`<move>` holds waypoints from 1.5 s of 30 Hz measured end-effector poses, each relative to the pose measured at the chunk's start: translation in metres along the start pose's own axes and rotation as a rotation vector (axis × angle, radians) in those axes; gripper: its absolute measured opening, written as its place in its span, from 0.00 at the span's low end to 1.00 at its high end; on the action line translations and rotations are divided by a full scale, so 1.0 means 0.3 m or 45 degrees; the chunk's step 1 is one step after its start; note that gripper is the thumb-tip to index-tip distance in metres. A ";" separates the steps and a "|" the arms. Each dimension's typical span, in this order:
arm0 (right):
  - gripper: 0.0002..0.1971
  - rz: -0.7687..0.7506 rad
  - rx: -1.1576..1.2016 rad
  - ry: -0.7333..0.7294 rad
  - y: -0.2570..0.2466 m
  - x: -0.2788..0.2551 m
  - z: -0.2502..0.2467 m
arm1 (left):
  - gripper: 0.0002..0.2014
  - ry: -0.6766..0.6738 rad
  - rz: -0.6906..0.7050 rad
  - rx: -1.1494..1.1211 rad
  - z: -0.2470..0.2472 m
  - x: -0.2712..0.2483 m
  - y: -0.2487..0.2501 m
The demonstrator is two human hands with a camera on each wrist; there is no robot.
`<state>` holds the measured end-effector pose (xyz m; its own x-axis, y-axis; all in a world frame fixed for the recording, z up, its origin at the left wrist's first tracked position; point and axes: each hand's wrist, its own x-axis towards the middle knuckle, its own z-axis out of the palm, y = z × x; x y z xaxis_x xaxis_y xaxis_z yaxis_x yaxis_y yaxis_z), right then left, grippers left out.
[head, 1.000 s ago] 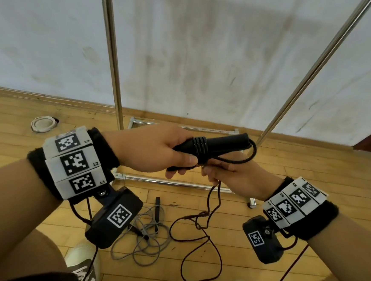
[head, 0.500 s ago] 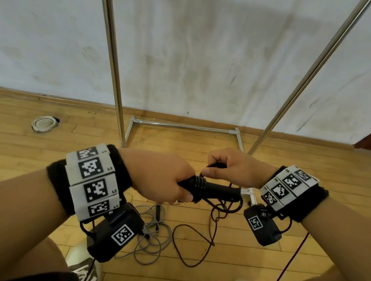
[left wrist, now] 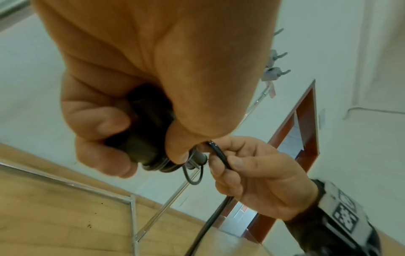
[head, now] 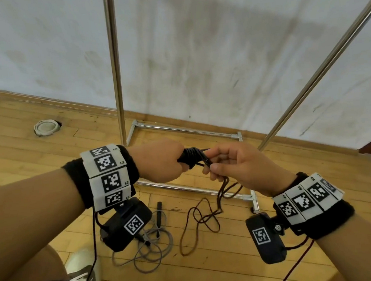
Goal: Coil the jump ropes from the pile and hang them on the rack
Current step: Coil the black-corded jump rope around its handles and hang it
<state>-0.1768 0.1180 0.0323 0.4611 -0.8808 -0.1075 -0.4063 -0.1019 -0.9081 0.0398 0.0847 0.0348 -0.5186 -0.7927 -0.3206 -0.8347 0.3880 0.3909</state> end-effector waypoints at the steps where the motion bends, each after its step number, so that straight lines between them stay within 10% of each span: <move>1: 0.13 -0.033 0.011 0.023 0.000 -0.004 0.006 | 0.08 0.010 0.002 -0.065 -0.004 0.003 -0.004; 10: 0.08 -0.149 0.009 0.409 0.021 -0.023 0.041 | 0.04 0.167 0.168 -0.660 -0.053 -0.012 0.007; 18: 0.12 -0.247 -0.125 0.338 0.011 -0.050 0.013 | 0.11 0.061 0.385 -0.831 -0.093 -0.077 0.031; 29: 0.07 -0.244 -0.268 0.044 0.075 -0.045 0.004 | 0.08 -0.231 0.517 -0.723 -0.106 -0.136 0.041; 45: 0.07 0.118 -0.342 -0.181 0.082 0.033 -0.026 | 0.06 -0.472 0.190 -0.103 0.019 -0.083 0.053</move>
<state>-0.1885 0.1030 0.0120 0.5105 -0.8203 -0.2578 -0.6367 -0.1591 -0.7545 0.0383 0.1133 0.0440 -0.6768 -0.5013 -0.5391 -0.7357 0.4358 0.5185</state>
